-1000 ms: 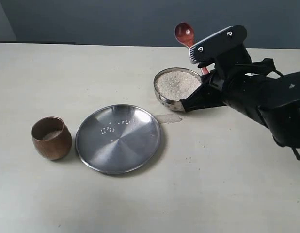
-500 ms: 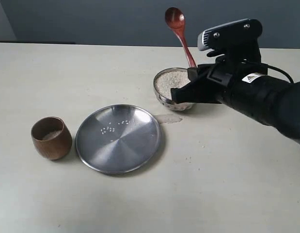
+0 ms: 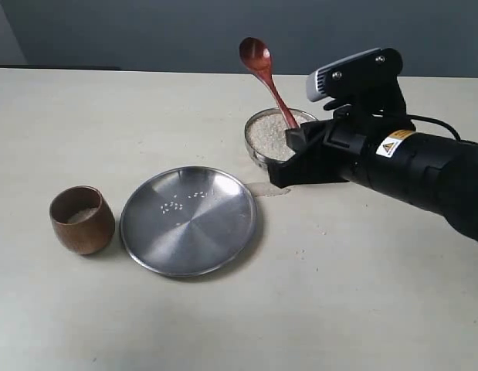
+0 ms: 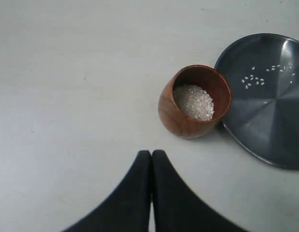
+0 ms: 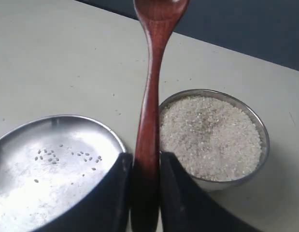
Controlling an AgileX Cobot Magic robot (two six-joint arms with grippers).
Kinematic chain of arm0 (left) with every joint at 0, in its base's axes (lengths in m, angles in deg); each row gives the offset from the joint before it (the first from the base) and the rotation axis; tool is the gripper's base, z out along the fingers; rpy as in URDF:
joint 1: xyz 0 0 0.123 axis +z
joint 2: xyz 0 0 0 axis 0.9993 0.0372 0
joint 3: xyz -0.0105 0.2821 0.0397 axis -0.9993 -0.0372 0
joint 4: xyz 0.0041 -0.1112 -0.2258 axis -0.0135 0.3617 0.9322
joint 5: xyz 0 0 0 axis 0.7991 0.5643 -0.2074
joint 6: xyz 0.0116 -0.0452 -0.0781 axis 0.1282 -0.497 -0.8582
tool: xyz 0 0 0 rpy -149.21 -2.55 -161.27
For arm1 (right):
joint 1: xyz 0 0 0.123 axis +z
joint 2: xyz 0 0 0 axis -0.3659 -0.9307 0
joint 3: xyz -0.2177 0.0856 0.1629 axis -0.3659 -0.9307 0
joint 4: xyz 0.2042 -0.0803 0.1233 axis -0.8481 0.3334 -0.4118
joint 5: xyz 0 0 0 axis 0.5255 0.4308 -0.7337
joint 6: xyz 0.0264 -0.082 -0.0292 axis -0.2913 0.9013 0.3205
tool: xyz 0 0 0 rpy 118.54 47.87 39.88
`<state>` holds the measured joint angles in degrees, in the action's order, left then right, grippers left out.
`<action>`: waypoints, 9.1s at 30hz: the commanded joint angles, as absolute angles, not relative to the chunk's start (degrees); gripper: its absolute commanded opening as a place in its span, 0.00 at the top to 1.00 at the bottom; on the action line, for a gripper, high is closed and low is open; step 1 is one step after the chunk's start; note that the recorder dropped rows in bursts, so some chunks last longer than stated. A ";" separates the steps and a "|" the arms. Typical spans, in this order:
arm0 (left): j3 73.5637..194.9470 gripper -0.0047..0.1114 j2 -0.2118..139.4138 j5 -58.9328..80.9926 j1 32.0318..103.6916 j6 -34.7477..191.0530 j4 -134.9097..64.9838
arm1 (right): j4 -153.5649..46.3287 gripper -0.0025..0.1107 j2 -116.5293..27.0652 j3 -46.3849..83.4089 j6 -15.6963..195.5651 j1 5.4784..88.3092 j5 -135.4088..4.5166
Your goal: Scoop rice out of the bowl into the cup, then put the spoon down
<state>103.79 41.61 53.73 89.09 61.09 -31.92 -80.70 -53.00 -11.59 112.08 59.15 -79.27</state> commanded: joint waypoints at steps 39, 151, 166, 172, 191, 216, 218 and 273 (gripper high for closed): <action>103.63 0.96 41.68 51.92 88.96 61.12 -32.07 | -62.20 0.98 -52.52 -13.37 94.28 52.79 -66.72; 103.63 0.96 41.68 51.92 88.96 61.12 -32.07 | -16.17 0.98 -74.21 15.58 58.43 60.77 -26.89; 103.63 0.96 41.68 51.92 88.96 61.12 -32.07 | -20.56 0.98 -70.09 15.58 57.14 60.77 -25.31; 103.63 0.96 41.68 51.92 88.96 61.12 -32.07 | -23.50 0.98 -68.92 12.05 55.38 59.13 -27.96; 103.63 0.96 41.68 51.92 88.96 61.12 -32.07 | -27.32 0.98 -62.04 4.61 55.38 55.26 -39.73; 103.63 0.96 41.68 51.92 88.96 61.12 -32.07 | -38.72 0.98 -59.74 4.74 73.16 65.15 -39.95; 103.63 0.96 41.68 51.92 88.96 61.12 -32.07 | -38.72 0.98 -59.74 4.95 73.16 66.33 -39.95; 103.63 0.96 41.68 51.92 88.96 61.12 -32.07 | -9.59 0.98 -77.86 26.51 75.49 89.86 -27.08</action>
<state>103.79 41.61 52.50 89.09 61.23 -31.92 -12.50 -77.86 26.22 75.59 89.67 -27.98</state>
